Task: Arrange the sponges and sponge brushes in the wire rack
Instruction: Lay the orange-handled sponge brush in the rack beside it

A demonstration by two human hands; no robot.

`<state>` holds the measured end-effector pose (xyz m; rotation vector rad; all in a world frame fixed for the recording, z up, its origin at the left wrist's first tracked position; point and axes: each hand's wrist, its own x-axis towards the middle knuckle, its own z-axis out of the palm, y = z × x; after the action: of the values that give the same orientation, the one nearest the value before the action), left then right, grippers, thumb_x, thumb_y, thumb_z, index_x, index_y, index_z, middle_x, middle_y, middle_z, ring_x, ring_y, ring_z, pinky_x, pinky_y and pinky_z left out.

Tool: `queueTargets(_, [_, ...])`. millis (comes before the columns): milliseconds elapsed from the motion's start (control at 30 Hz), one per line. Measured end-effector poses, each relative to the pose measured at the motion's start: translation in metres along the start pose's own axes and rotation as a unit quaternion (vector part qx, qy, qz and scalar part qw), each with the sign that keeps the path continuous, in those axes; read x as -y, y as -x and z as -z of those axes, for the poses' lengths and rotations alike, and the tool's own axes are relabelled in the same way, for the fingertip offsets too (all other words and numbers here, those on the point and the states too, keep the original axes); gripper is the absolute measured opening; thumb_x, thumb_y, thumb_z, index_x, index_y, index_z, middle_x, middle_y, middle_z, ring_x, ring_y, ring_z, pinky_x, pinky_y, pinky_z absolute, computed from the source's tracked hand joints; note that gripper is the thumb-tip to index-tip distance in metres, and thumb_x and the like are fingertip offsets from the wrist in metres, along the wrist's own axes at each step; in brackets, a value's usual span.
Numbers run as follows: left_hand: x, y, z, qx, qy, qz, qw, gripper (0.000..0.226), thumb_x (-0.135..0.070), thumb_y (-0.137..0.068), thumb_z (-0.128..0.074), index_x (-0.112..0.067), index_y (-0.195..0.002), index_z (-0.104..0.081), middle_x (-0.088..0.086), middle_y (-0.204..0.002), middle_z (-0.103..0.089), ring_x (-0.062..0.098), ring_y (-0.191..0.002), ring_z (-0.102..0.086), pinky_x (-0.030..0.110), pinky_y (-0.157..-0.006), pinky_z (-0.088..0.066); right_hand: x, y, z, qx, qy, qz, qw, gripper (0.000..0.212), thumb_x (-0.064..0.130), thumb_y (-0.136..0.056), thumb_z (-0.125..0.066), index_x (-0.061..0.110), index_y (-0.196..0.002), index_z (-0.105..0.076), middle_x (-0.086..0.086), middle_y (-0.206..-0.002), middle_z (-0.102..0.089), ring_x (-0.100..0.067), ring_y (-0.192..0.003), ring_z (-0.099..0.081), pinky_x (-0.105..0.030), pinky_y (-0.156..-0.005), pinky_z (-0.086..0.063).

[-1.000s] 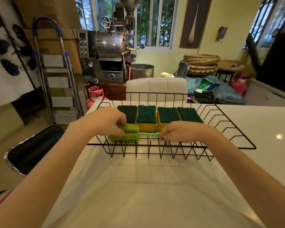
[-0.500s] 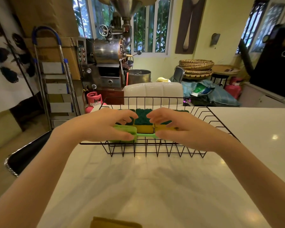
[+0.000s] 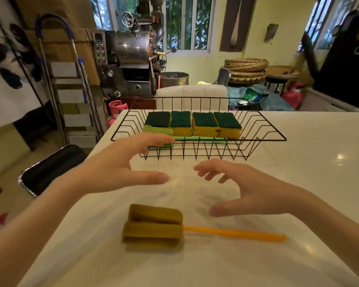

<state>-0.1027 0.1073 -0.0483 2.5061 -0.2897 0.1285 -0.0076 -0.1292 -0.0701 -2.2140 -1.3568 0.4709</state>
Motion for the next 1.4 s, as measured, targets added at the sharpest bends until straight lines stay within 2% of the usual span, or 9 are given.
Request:
queueTargets(167, [-0.004, 0.019, -0.016, 0.164, 0.031, 0.05, 0.985, 0.095, -0.07, -0.043, -0.066, -0.067, -0.122, -0.013, -0.041, -0.133, -0.029, -0.018, -0.121, -0.031, 0.011, -0.099, -0.033, 0.003, 0.007, -0.011, 0.076, 0.031, -0.025, 0.996, 0.06, 0.048, -0.064, -0.075, 0.041, -0.115, -0.045, 0.017, -0.106, -0.054, -0.003, -0.099, -0.052, -0.029, -0.088, -0.048])
queueTargets(267, [-0.002, 0.024, -0.022, 0.205, 0.017, 0.064, 0.976, 0.089, -0.06, -0.046, -0.069, -0.071, -0.115, -0.014, -0.045, -0.127, -0.028, -0.021, -0.118, -0.031, 0.005, -0.097, -0.032, 0.001, 0.011, -0.015, 0.085, 0.049, -0.03, 0.995, 0.057, 0.049, -0.061, -0.076, 0.04, -0.111, -0.049, 0.016, -0.099, -0.055, -0.005, -0.092, -0.052, -0.03, -0.084, -0.048])
queueTargets(367, [-0.002, 0.026, -0.027, 0.226, 0.0, 0.076, 0.971, 0.082, -0.06, -0.046, -0.069, -0.074, -0.108, -0.018, -0.046, -0.122, -0.031, -0.019, -0.116, -0.034, 0.009, -0.098, -0.034, -0.001, 0.011, -0.017, 0.082, 0.044, -0.025, 0.995, 0.047, 0.047, -0.063, -0.076, 0.039, -0.104, -0.054, 0.013, -0.093, -0.058, -0.007, -0.086, -0.055, -0.031, -0.08, -0.05])
queueTargets(500, [-0.002, 0.024, -0.032, 0.232, -0.03, 0.082, 0.969, 0.07, -0.055, -0.053, -0.07, -0.062, -0.11, -0.029, -0.034, -0.121, -0.04, -0.007, -0.114, -0.04, 0.014, -0.097, -0.038, -0.004, 0.01, -0.02, 0.08, 0.032, -0.024, 0.996, 0.034, 0.036, -0.066, -0.075, 0.035, -0.096, -0.06, 0.007, -0.083, -0.062, -0.008, -0.075, -0.057, -0.034, -0.075, -0.052])
queueTargets(700, [0.002, 0.016, -0.028, 0.241, -0.052, 0.088, 0.965, 0.054, -0.052, -0.063, -0.07, -0.057, -0.107, -0.04, -0.025, -0.114, -0.05, 0.0, -0.104, -0.048, 0.016, -0.087, -0.045, -0.002, 0.009, -0.018, 0.09, 0.048, -0.024, 0.994, 0.017, 0.029, -0.076, -0.065, 0.032, -0.093, -0.064, 0.009, -0.077, -0.059, -0.003, -0.07, -0.052, -0.013, -0.061, -0.043])
queueTargets(833, [0.002, 0.006, -0.027, 0.248, -0.07, 0.084, 0.962, 0.046, -0.051, -0.065, -0.069, -0.053, -0.103, -0.043, -0.026, -0.104, -0.05, 0.001, -0.096, -0.049, 0.013, -0.077, -0.042, -0.001, 0.006, -0.014, 0.107, 0.081, -0.041, 0.99, 0.013, 0.034, -0.081, -0.06, 0.034, -0.094, -0.063, 0.012, -0.076, -0.055, -0.007, -0.073, -0.052, -0.018, -0.063, -0.043])
queueTargets(967, [0.003, -0.009, -0.02, 0.235, -0.078, 0.08, 0.966, 0.045, -0.048, -0.068, -0.068, -0.051, -0.105, -0.042, -0.026, -0.104, -0.049, 0.0, -0.097, -0.049, 0.013, -0.079, -0.043, -0.001, 0.001, -0.001, 0.11, 0.122, -0.049, 0.985, 0.013, 0.034, -0.085, -0.057, 0.034, -0.097, -0.061, 0.01, -0.081, -0.057, -0.01, -0.076, -0.053, -0.028, -0.069, -0.046])
queueTargets(1167, [-0.006, -0.035, 0.018, 0.142, -0.046, 0.059, 0.987, 0.042, -0.055, -0.061, -0.061, -0.051, -0.1, -0.047, -0.027, -0.102, -0.05, -0.007, -0.094, -0.05, 0.007, -0.07, -0.046, 0.002, -0.014, 0.036, 0.04, 0.163, -0.036, 0.985, 0.017, 0.032, -0.086, -0.056, 0.034, -0.102, -0.058, 0.018, -0.078, -0.054, -0.006, -0.078, -0.055, -0.021, -0.069, -0.047])
queueTargets(1400, [-0.009, -0.075, 0.048, 0.016, 0.003, 0.059, 0.998, 0.05, -0.052, -0.06, -0.057, -0.035, -0.107, -0.055, -0.015, -0.101, -0.053, 0.007, -0.091, -0.054, 0.016, -0.064, -0.044, 0.001, -0.04, 0.077, -0.048, 0.177, -0.02, 0.983, 0.03, 0.028, -0.087, -0.056, 0.035, -0.116, -0.056, 0.01, -0.094, -0.064, -0.009, -0.085, -0.061, -0.029, -0.078, -0.053])
